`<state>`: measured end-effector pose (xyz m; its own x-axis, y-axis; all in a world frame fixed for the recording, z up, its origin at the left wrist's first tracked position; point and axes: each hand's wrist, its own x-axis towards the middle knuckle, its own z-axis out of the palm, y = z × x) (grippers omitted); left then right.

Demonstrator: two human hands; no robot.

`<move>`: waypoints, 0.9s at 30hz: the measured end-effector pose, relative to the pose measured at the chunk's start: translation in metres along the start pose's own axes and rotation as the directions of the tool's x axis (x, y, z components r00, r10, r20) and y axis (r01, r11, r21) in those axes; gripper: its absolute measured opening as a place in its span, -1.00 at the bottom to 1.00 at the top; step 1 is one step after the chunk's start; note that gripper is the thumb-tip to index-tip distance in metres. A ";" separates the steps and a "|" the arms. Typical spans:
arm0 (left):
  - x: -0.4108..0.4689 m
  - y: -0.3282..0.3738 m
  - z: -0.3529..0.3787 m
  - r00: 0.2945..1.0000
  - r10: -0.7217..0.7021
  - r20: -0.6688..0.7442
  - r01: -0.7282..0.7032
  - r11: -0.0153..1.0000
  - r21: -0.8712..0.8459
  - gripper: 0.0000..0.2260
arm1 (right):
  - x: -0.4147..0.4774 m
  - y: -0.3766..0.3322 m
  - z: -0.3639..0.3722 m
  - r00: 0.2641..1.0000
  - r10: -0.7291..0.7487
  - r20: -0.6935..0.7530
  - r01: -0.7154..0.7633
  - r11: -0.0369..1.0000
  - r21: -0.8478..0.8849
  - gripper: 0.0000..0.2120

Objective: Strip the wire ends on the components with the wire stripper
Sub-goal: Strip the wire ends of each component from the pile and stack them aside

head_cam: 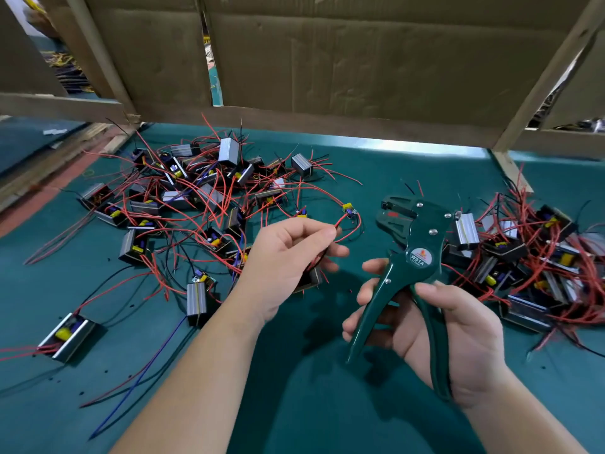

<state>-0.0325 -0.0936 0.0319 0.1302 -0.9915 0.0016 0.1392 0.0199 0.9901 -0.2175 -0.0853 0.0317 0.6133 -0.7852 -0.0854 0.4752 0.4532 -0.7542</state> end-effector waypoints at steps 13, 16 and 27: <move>0.000 -0.001 0.002 0.995 0.097 0.003 -0.097 0.988 0.117 -0.85 | 0.001 0.000 0.000 0.998 0.051 -0.024 -0.052 0.997 -0.052 -0.33; 0.000 0.000 0.001 0.990 0.140 0.032 -0.143 0.983 0.119 -0.77 | 0.000 -0.002 -0.001 0.996 0.092 -0.005 -0.092 0.995 -0.045 -0.34; 0.004 -0.002 -0.002 0.996 0.073 -0.049 -0.076 0.996 -0.051 -0.89 | -0.003 -0.011 -0.005 0.981 0.179 0.076 -0.176 0.984 -0.039 -0.37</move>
<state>-0.0305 -0.0971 0.0298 0.1879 -0.9799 0.0674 0.1789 0.1016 0.9786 -0.2278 -0.0899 0.0374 0.7347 -0.6570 -0.1692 0.3343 0.5677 -0.7524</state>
